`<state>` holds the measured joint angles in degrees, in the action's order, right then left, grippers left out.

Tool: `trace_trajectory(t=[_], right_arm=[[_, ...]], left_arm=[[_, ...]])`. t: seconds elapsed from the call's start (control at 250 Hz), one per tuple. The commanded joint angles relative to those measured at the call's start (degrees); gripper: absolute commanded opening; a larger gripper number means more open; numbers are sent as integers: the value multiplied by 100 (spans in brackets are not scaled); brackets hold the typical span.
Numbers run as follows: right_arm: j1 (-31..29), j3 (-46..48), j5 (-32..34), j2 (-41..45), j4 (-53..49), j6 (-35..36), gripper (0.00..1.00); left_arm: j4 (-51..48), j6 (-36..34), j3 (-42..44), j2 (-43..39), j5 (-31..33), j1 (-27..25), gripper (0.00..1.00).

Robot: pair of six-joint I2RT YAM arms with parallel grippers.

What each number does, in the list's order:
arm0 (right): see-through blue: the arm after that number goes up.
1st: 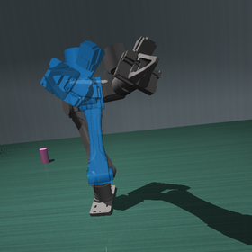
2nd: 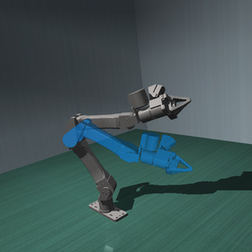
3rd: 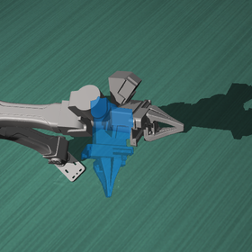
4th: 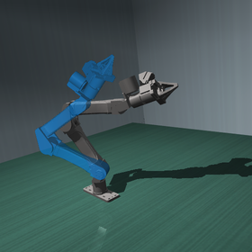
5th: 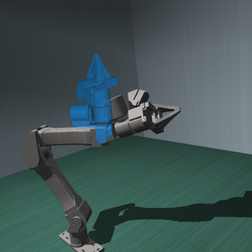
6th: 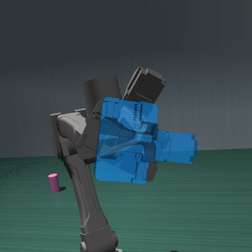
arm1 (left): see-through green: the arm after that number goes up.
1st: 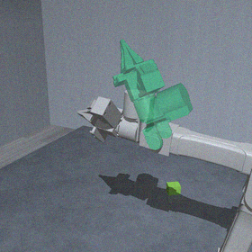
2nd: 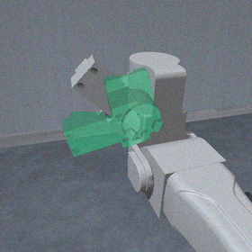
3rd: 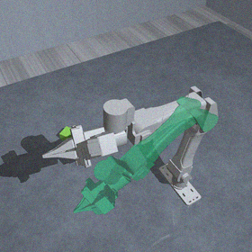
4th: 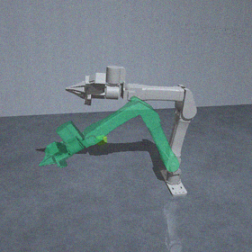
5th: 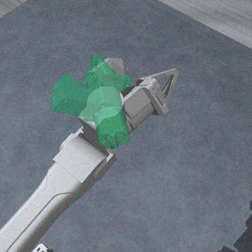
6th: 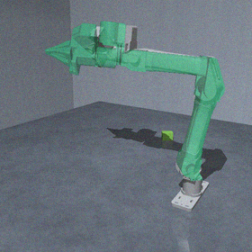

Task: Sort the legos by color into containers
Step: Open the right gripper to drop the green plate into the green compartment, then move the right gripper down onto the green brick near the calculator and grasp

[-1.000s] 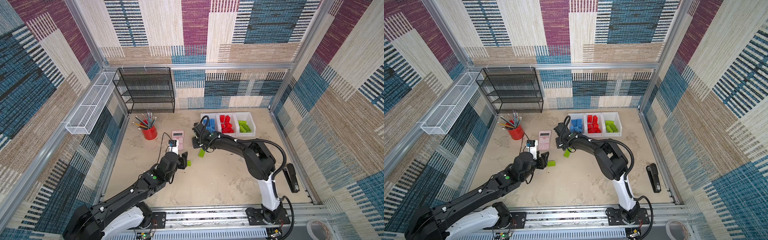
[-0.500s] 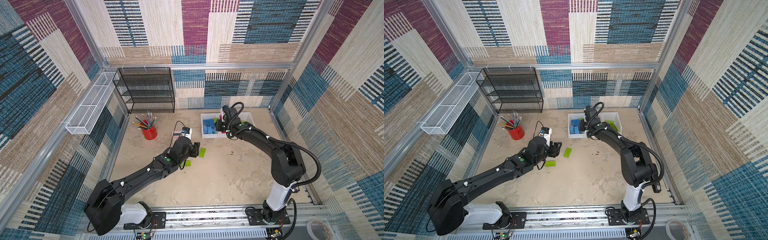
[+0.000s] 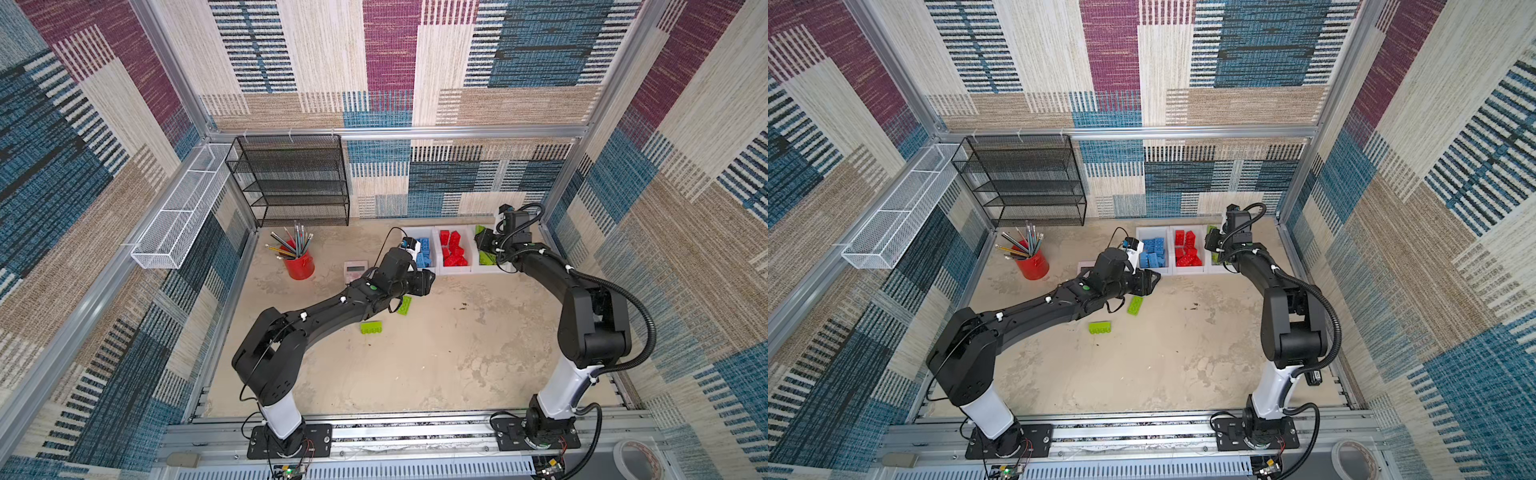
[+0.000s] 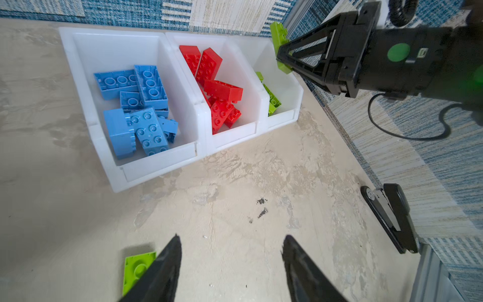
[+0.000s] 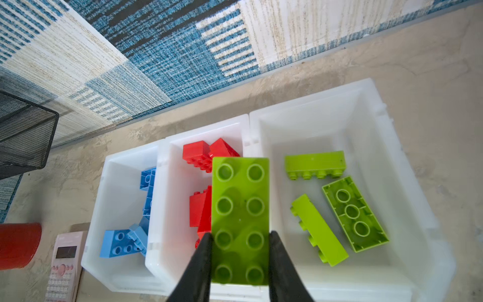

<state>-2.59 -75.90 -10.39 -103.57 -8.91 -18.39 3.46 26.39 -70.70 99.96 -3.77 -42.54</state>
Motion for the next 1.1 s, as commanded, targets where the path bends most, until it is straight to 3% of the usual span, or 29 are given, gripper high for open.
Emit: trace_trajectory(t=[0.0,0.096,0.12,0.192,0.356,0.612,0.912,1.096], right_arm=[[224,84,-422,-73,478,-81,23],[357,125,-598,-200,617,-150,23],[372,116,-593,-236,631,-145,23],[413,67,-562,-368,636,-130,24],[513,61,-523,-532,727,-163,31],[563,44,-505,-551,729,-150,55],[545,163,-877,-162,577,-143,59],[54,620,-673,517,411,-36,65]], left_arm=[[-134,90,-304,259,-256,9,63],[-150,80,-409,413,-270,2,65],[-139,77,-417,439,-286,1,76],[-102,81,-413,488,-306,2,85],[-74,48,-368,507,-292,5,85],[-17,63,-259,381,-251,5,87],[137,112,367,-356,5,7,86],[-188,144,1058,-1192,604,7,85]])
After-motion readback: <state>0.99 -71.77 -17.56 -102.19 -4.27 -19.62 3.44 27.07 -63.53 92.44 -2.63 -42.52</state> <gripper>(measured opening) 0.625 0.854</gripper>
